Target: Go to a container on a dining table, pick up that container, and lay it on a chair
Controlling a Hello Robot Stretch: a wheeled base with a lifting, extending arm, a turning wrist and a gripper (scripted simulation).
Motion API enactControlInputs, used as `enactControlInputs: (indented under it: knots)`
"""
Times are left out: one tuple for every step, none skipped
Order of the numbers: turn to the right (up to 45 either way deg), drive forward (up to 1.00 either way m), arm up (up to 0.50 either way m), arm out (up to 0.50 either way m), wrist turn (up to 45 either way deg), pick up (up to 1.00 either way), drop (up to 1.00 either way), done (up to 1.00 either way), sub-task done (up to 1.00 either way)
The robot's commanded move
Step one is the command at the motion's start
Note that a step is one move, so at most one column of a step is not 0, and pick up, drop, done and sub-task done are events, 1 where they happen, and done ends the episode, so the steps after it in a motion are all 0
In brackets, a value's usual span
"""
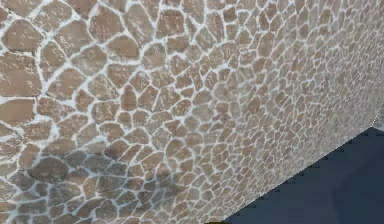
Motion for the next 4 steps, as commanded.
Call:
enactControlInputs:
  knots:
    - [6.0,0.0,0.0,0.0,0.0,0.0,0.0,0.0,0.0]
    - [-45.0,0.0,0.0,0.0,0.0,0.0,0.0,0.0,0.0]
    - [-12.0,0.0,0.0,0.0,0.0,0.0,0.0,0.0,0.0]
    - [-45.0,0.0,0.0,0.0,0.0,0.0,0.0,0.0,0.0]
